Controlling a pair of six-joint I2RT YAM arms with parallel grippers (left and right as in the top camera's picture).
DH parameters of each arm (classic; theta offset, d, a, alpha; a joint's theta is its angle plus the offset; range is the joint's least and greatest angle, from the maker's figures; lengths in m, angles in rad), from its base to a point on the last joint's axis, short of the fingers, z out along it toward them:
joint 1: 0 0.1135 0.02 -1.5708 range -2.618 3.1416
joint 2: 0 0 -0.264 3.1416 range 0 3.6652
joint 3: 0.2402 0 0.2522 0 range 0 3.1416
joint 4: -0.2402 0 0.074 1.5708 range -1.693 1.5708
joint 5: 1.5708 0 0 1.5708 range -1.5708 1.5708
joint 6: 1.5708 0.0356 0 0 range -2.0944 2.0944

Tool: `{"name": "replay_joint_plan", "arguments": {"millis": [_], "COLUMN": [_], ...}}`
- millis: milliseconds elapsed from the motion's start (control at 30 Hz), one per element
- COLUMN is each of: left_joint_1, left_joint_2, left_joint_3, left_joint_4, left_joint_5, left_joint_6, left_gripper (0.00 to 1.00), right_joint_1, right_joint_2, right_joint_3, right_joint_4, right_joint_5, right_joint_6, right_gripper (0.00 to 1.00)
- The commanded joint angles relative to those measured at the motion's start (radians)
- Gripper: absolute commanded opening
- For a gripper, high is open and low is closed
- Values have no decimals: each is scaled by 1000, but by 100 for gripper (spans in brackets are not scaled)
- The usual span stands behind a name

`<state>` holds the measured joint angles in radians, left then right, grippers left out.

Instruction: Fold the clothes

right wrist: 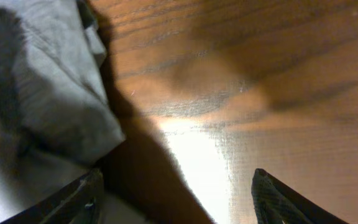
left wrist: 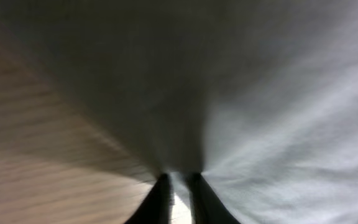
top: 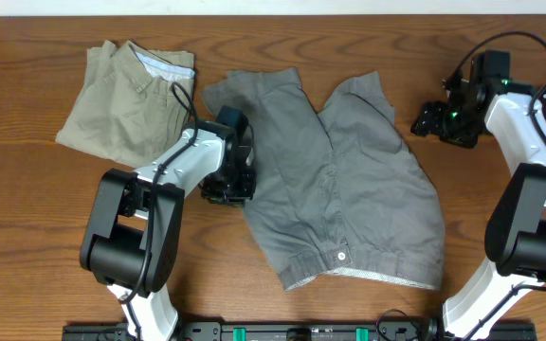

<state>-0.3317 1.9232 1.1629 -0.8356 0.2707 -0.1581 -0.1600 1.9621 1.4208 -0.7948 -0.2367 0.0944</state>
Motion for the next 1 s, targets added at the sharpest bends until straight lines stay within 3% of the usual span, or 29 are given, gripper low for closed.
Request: {"name": "replay_joint_plan", "arguments": {"millis": [0,133,267,500,533,600,633,700,833,967], "left_joint_1": [37,130,230,254,246,232,223,206,154,85], "left_joint_2": [53,47,43,0,-19,-60,-85,-134,-192,-176], "left_joint_3": [-15,-15,-15,2,2,2,2,2,2,-8], "left_joint_4": [-43,-100,-109,-87,-83,-72,-63,-43,-7,24], "left_joint_5": [-285,-332,-319,-103,-88,-60,-35,28,104,103], "left_joint_6": [-249,-349,-355,-167,-150,-120,-95,-50,29,92], "left_gripper": [11,10,10,9,9,10,10,14,24,26], "right_joint_1": [-5,-2,12,81,96,124,138,158,155,134], "right_joint_2": [19,20,20,20,20,20,20,20,-29,-174], "right_joint_3": [-56,-119,-192,-315,-328,-346,-350,-349,-319,-287], "right_joint_4": [66,183,332,572,597,628,636,649,613,509], "right_joint_5": [-47,-158,-267,-307,-307,-309,-314,-313,-290,-81], "right_joint_6": [-14,-19,-25,-21,-21,-21,-21,-26,-25,-41], "right_gripper": [75,76,76,76,73,57,43,2,1,1]}}
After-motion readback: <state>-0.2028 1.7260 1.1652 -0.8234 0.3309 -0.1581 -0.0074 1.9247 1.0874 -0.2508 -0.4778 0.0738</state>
